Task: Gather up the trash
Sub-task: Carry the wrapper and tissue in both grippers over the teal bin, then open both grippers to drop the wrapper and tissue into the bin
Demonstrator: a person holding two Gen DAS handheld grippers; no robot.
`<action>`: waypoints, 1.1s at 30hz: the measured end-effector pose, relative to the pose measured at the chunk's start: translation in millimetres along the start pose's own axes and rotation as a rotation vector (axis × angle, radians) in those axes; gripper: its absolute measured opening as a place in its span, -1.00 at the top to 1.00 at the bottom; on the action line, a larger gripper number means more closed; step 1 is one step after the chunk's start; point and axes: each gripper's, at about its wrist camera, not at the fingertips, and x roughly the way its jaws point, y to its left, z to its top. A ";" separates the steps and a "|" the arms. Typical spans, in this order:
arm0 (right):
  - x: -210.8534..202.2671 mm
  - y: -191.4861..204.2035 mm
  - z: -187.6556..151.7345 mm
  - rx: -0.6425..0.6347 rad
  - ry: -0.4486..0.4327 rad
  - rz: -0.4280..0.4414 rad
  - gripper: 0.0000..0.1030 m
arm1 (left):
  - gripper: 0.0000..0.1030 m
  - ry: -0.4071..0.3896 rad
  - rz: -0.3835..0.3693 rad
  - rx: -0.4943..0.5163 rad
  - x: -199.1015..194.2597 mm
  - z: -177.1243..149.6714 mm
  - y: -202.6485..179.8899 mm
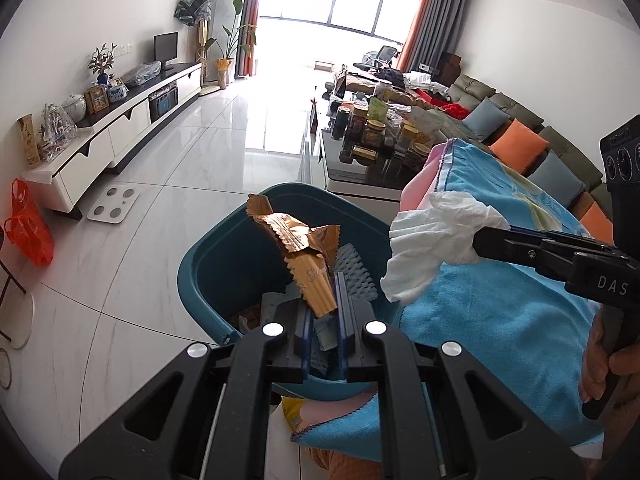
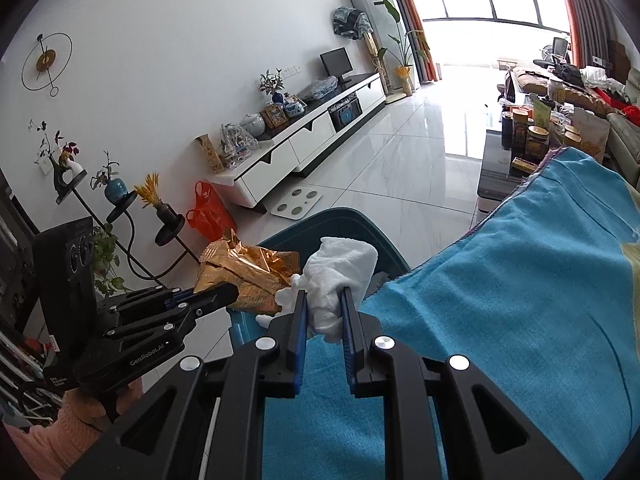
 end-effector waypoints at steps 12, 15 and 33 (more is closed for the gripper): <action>42.2 12.8 7.3 -0.020 0.095 -0.028 0.68 | 0.80 0.049 0.026 -0.025 42.8 0.8 -0.7; 47.7 12.8 6.9 -0.018 0.109 -0.031 0.63 | 0.80 0.056 0.026 -0.038 51.1 0.6 2.5; 21.3 -6.4 -3.0 0.039 0.063 -0.003 0.50 | 0.42 0.000 0.010 -0.044 31.4 -6.8 -8.7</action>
